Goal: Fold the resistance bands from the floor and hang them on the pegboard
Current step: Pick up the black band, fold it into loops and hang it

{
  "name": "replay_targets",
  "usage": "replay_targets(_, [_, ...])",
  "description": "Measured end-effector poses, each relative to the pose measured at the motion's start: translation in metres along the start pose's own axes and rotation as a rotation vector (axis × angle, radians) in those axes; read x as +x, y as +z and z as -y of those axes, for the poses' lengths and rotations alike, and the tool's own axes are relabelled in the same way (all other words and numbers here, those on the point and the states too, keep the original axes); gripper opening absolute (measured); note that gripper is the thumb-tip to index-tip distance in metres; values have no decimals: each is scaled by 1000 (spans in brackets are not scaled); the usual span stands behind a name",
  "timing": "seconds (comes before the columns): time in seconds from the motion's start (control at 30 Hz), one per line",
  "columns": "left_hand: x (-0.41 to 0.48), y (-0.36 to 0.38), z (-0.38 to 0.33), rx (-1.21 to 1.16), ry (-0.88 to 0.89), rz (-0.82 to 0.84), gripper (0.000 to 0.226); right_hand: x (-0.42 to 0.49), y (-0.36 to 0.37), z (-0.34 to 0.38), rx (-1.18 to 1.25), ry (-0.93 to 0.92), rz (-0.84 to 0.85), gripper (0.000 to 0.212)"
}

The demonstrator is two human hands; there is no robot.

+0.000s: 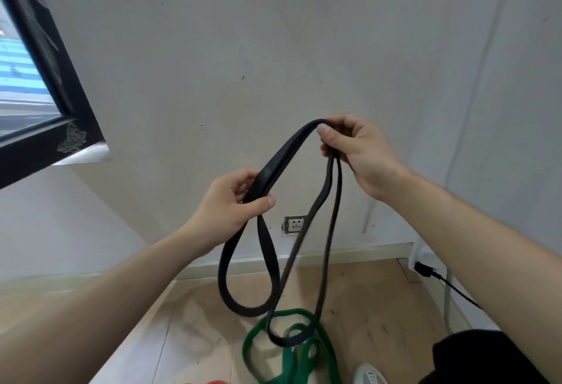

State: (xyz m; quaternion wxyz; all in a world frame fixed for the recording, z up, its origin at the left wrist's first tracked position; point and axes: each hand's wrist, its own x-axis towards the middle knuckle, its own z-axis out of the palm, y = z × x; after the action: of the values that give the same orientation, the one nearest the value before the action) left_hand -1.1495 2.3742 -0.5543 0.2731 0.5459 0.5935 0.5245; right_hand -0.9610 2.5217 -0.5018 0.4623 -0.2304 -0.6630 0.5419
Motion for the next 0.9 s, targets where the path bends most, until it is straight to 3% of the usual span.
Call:
replay_targets(0.23, [3, -1, 1, 37, 4, -72, 28, 4, -21, -21, -68, 45, -30, 6])
replay_targets(0.6, [3, 1, -5, 5, 64, -123, 22, -7, -31, -39, -405, 254, 427, 24])
replay_targets(0.73, [1, 12, -8, 27, 91, -67, 25, -15, -6, -26, -318, 244, 577, 29])
replay_targets(0.9, [0, 13, -6, 29, 114, -48, 25, -21, 16, -28, -149, 209, 623, 26])
